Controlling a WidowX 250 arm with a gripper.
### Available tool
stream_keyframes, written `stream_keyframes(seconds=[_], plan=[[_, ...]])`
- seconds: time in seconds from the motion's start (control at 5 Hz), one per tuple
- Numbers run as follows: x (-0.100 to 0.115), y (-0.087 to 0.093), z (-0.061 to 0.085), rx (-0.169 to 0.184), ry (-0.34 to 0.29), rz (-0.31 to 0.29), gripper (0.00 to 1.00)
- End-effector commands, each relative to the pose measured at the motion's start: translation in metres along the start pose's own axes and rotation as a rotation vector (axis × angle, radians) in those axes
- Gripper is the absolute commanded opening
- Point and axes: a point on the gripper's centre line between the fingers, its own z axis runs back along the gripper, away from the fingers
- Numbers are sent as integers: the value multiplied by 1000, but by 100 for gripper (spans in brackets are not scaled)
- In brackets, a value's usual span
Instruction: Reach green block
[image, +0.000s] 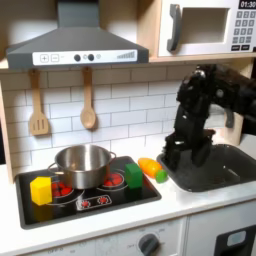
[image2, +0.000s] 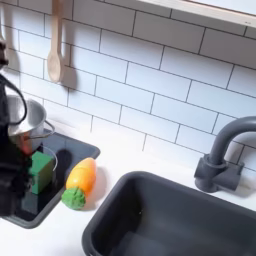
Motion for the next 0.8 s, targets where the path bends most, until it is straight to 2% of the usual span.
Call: stream_keyframes(seconds=[0.0,0.6], plan=[[37,13,-12,21,-18,20,100],[82,18,-31,39,-35,68,100]])
